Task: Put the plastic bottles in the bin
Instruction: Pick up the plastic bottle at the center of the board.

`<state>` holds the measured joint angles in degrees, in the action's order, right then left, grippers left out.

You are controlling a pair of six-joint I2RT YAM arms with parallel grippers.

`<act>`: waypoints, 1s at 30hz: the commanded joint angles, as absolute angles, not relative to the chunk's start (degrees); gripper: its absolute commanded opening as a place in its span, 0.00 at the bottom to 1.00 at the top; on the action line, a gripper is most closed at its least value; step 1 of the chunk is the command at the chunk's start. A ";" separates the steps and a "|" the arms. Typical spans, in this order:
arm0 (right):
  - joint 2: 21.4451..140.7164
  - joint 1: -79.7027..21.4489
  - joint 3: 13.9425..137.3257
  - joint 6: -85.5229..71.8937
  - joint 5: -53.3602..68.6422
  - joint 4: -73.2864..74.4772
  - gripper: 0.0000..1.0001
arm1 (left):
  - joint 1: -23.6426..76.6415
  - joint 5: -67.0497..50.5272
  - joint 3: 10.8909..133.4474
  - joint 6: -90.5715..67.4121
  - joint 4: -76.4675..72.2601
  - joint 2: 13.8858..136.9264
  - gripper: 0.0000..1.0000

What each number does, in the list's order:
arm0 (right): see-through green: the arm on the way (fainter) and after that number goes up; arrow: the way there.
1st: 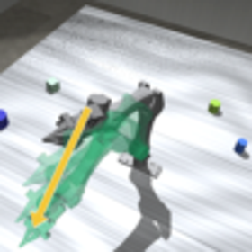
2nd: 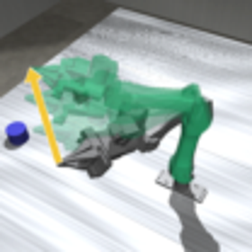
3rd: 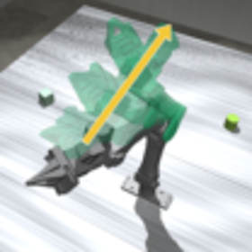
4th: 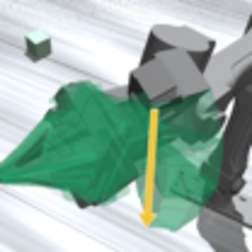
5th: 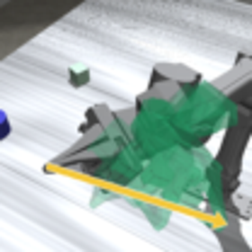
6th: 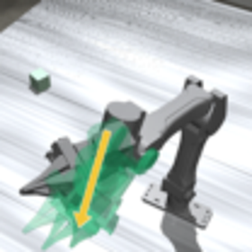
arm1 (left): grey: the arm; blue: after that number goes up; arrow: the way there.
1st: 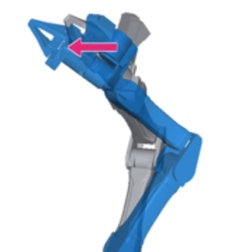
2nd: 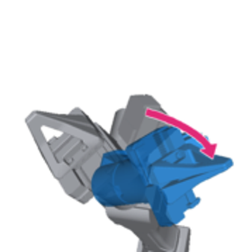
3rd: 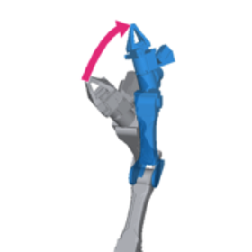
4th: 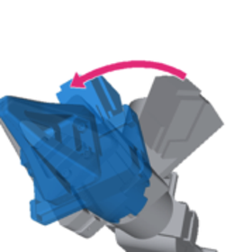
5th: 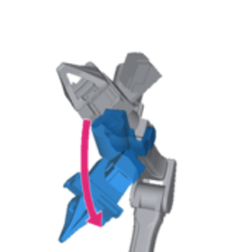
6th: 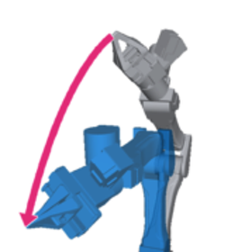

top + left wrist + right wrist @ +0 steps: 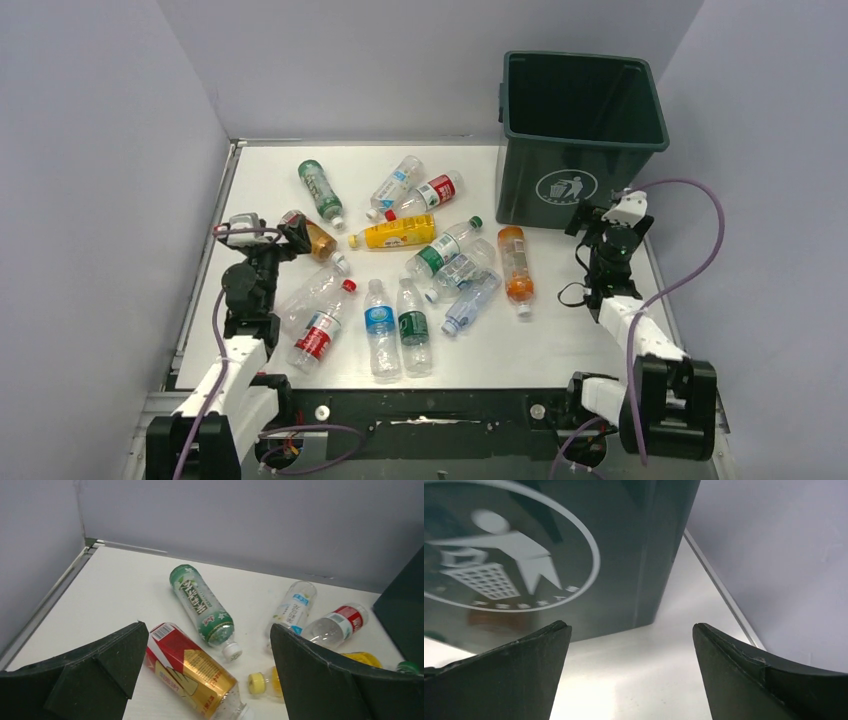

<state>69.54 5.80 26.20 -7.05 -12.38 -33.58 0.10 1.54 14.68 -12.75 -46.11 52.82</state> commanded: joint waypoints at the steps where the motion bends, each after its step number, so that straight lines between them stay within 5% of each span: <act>1: 58.08 5.02 29.29 -11.38 -9.03 -20.28 0.98 | 0.79 -2.59 19.92 -20.42 -35.88 47.02 0.95; 15: 44.95 2.90 50.61 -22.48 7.70 16.70 0.98 | 0.70 -10.02 40.08 -38.59 -7.05 44.13 0.95; 17: 43.98 2.88 52.59 -25.15 7.47 20.80 0.98 | 0.70 -26.34 42.07 -42.97 -4.66 44.67 0.95; 25: 38.65 2.87 53.66 -31.13 14.95 24.61 0.98 | 0.56 -45.08 27.37 -63.23 -36.97 42.51 0.95; 30: 32.02 2.93 54.05 -38.55 3.15 32.18 0.98 | 2.50 -44.10 28.89 -57.69 -28.02 40.50 0.95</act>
